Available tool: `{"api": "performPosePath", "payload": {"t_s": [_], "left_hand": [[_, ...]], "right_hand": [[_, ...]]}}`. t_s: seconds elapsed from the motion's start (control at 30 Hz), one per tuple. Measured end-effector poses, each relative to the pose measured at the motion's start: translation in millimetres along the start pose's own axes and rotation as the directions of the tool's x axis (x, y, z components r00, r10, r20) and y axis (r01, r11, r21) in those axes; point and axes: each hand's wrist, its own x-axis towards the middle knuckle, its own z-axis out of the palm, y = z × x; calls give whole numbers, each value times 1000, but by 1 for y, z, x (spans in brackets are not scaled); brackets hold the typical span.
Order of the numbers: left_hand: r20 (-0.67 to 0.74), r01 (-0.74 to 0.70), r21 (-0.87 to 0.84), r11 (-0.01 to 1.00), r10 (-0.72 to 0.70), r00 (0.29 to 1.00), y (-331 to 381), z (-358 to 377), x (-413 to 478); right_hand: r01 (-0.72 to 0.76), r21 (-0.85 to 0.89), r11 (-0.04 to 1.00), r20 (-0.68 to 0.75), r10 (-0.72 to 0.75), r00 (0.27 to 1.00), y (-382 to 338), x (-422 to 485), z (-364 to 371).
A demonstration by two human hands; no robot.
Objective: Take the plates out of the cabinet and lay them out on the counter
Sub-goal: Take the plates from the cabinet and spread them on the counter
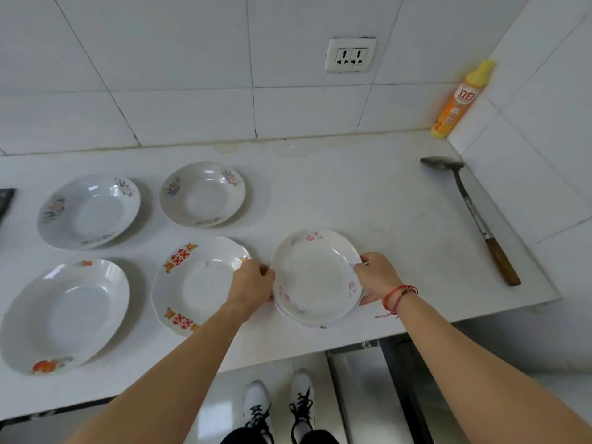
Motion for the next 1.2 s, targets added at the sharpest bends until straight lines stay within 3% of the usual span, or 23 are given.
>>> {"api": "performPosePath", "payload": {"t_s": [0.23, 0.83, 1.0, 1.2], "left_hand": [[-85, 14, 176, 984, 1, 996, 4, 10, 16], [-143, -26, 364, 931, 83, 986, 18, 14, 17], [-146, -45, 352, 935, 103, 984, 22, 11, 14], [-137, 12, 268, 963, 26, 990, 26, 13, 8]], "right_hand": [[28, -50, 998, 26, -27, 999, 5, 33, 3], [69, -120, 990, 50, -63, 997, -2, 36, -4], [103, -210, 972, -47, -115, 992, -4, 30, -11], [111, -224, 968, -39, -122, 992, -7, 24, -14]]}}
